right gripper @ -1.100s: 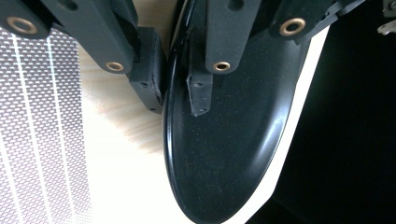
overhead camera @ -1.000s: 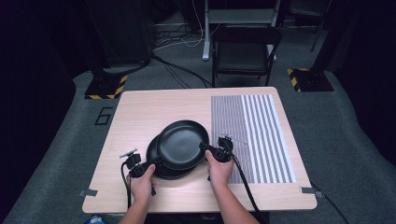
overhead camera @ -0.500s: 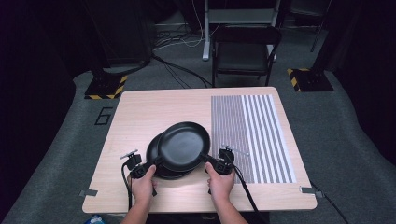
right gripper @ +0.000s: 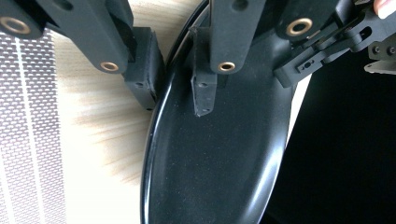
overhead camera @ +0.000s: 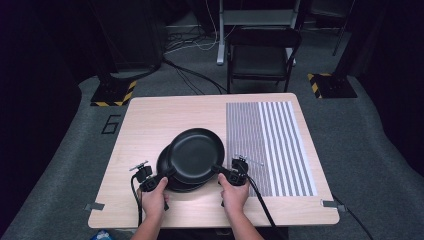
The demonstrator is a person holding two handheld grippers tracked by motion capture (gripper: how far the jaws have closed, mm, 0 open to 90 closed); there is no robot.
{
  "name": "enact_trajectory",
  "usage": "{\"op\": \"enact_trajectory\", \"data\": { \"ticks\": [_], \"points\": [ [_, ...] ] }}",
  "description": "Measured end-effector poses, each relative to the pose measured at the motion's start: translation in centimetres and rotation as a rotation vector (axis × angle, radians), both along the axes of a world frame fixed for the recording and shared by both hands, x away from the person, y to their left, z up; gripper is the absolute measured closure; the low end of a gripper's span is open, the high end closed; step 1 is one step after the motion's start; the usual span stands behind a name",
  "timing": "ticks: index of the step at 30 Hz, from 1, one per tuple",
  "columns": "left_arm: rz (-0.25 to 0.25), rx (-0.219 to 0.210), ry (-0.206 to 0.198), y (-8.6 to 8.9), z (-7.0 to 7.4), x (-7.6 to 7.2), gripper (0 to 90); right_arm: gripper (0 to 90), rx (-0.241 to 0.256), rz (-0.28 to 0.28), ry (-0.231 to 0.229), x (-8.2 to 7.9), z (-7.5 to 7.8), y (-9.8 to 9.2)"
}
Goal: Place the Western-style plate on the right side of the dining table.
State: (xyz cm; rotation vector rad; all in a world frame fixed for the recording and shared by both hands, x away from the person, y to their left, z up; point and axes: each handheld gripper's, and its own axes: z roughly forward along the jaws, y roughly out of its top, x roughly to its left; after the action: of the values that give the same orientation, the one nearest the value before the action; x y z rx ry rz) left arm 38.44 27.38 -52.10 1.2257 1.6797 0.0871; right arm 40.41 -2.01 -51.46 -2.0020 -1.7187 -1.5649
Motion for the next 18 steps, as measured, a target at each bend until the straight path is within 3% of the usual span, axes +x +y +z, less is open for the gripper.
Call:
{"op": "enact_trajectory", "data": {
  "ticks": [18],
  "points": [
    [0.014,-0.014,-0.016,-0.25,-0.11,-0.26,74.6,76.6,0.051,-0.023,0.043,0.29,0.12,-0.31]
  ]
}}
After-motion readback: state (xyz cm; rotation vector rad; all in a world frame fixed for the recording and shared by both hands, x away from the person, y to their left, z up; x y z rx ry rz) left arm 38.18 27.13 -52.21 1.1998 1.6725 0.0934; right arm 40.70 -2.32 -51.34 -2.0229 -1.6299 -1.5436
